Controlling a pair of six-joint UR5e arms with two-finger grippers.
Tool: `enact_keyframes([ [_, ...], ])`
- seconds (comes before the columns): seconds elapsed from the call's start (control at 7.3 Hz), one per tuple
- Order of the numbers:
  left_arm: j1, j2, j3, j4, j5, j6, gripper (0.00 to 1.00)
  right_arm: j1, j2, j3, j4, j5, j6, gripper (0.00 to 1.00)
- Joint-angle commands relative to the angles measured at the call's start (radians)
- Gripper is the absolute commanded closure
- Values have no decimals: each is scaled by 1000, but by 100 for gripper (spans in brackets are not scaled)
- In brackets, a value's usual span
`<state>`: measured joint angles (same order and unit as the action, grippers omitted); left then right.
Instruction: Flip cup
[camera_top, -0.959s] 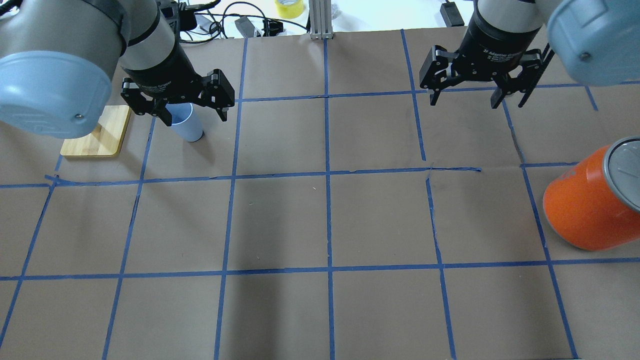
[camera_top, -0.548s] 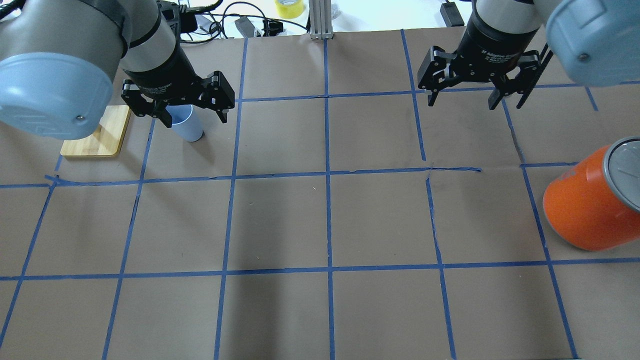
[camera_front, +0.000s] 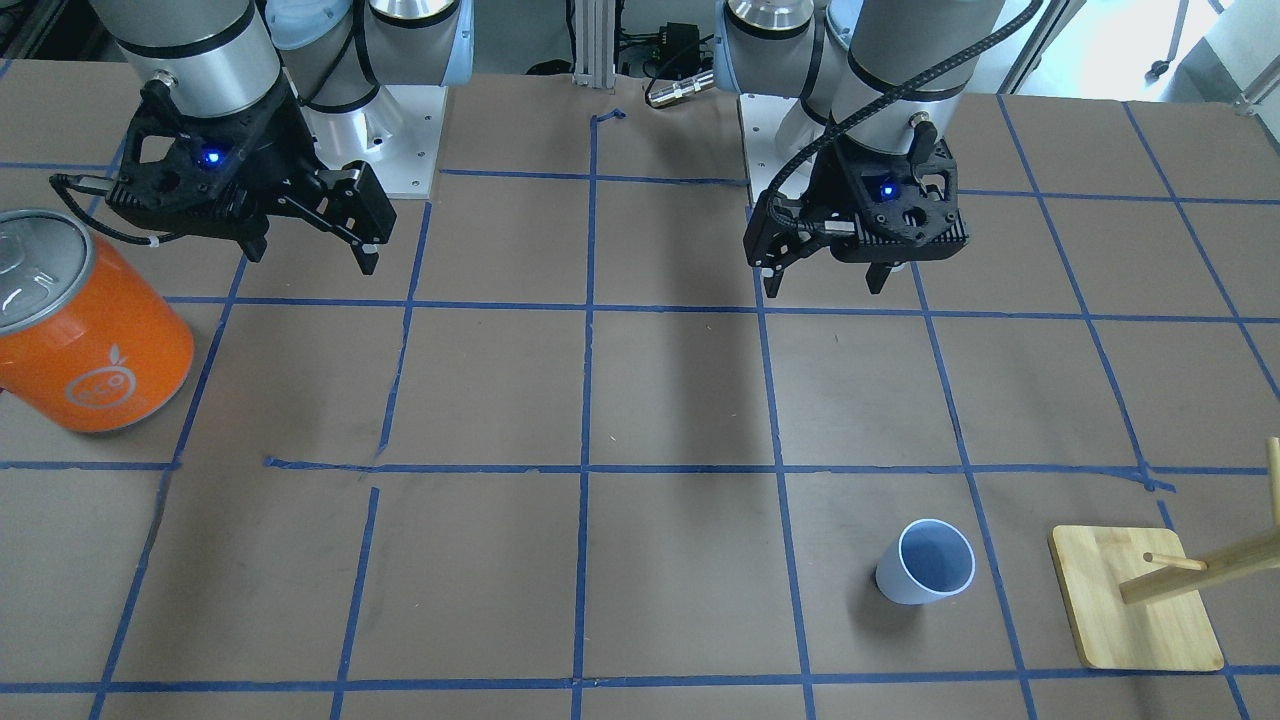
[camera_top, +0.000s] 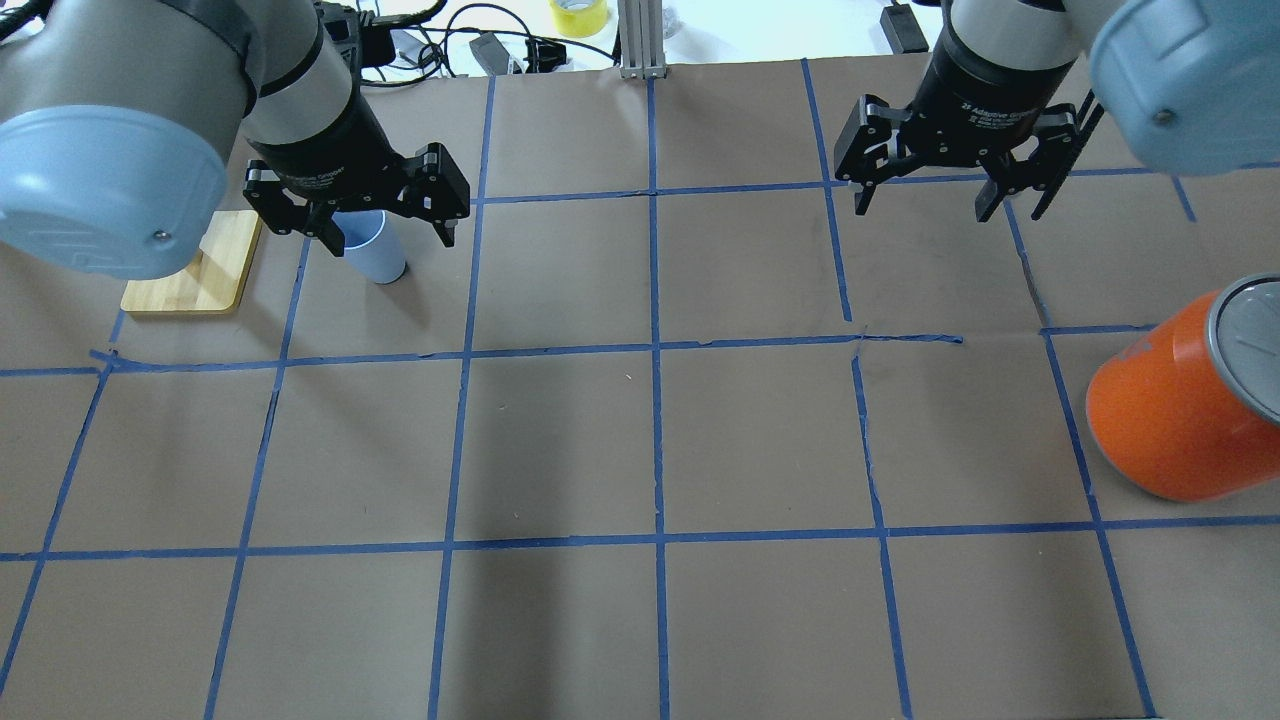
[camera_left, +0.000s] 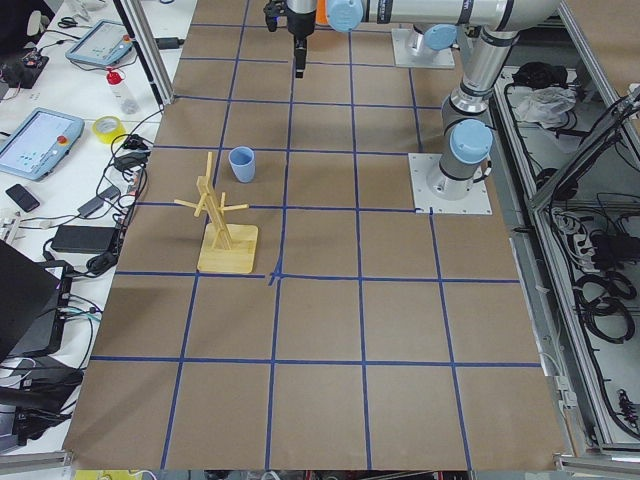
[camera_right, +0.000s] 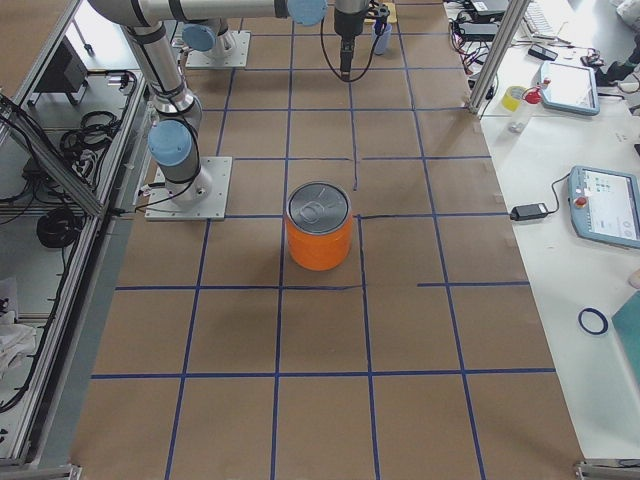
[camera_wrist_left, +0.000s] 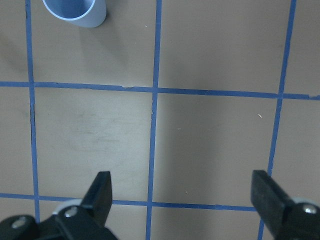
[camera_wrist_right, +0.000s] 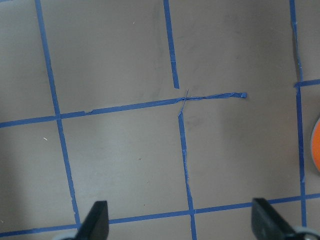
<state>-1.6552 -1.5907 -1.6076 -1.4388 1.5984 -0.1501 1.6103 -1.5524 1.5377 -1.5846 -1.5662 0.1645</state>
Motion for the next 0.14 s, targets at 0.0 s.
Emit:
enact_keyframes([
  [0.0,0,0,0,0,-3,0,0,0,0,4,0,0,1,0],
])
